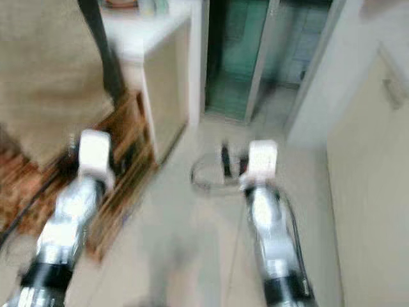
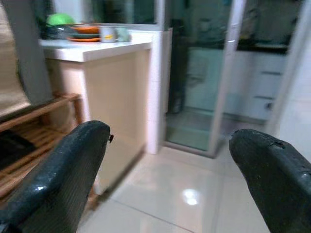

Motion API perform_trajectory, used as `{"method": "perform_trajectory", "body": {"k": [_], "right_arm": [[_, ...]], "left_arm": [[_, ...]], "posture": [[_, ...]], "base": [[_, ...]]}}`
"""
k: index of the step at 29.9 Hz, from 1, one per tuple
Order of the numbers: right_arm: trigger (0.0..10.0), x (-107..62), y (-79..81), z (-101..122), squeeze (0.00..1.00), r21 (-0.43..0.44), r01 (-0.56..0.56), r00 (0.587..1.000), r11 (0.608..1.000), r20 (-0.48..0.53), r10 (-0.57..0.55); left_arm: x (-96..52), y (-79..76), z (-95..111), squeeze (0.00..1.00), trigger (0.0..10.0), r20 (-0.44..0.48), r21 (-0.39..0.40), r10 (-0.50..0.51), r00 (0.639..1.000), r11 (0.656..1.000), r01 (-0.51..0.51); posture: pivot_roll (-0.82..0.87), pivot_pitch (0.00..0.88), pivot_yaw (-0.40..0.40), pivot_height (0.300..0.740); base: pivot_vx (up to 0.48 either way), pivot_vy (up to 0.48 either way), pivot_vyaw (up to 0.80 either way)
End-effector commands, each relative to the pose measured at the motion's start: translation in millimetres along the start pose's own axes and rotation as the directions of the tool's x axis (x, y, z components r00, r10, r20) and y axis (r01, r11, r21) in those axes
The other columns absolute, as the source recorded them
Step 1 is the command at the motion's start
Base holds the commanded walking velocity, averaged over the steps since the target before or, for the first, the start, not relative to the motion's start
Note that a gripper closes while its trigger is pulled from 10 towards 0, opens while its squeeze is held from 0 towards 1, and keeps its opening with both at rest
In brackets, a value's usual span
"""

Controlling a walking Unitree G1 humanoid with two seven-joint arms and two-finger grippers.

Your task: Restocking fridge

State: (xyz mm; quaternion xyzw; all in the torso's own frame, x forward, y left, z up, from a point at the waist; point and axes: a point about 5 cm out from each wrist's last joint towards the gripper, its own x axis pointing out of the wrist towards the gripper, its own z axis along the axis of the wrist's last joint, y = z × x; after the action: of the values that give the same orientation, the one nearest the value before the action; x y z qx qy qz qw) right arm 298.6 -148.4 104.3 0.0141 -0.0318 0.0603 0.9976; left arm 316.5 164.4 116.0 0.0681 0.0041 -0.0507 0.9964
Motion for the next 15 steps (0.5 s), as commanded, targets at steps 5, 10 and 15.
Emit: {"method": "perform_trajectory", "body": {"k": [5,10,15], "right_arm": [[10.0,1.7,-6.9,-8,0.91,0.033,0.051,0.998,0.998,-0.045,-0.050],[10.0,2.7,-5.6,-12,0.91,0.034,0.056,0.997,0.998,-0.063,-0.054],[10.0,5.0,-4.2,-11,0.91,0.036,0.051,0.997,0.998,-0.060,-0.049]], "left_arm": [[-0.2,5.4,5,0.00,10.0,0.029,-0.009,0.012,1.000,1.000,-0.011],[-0.6,-0.6,8,0.00,10.0,0.048,-0.018,-0.006,0.999,1.000,0.007],[2.3,-1.9,16,0.00,10.0,0.083,-0.038,0.004,0.997,0.999,-0.001]], "posture": [[-0.04,0.000,-0.002,0.740],[-0.04,0.000,0.002,0.740],[-0.05,0.000,-0.001,0.740]], "base": [[0.000,0.475,0.00],[0.000,0.480,0.00],[0.000,0.480,0.00]]}}
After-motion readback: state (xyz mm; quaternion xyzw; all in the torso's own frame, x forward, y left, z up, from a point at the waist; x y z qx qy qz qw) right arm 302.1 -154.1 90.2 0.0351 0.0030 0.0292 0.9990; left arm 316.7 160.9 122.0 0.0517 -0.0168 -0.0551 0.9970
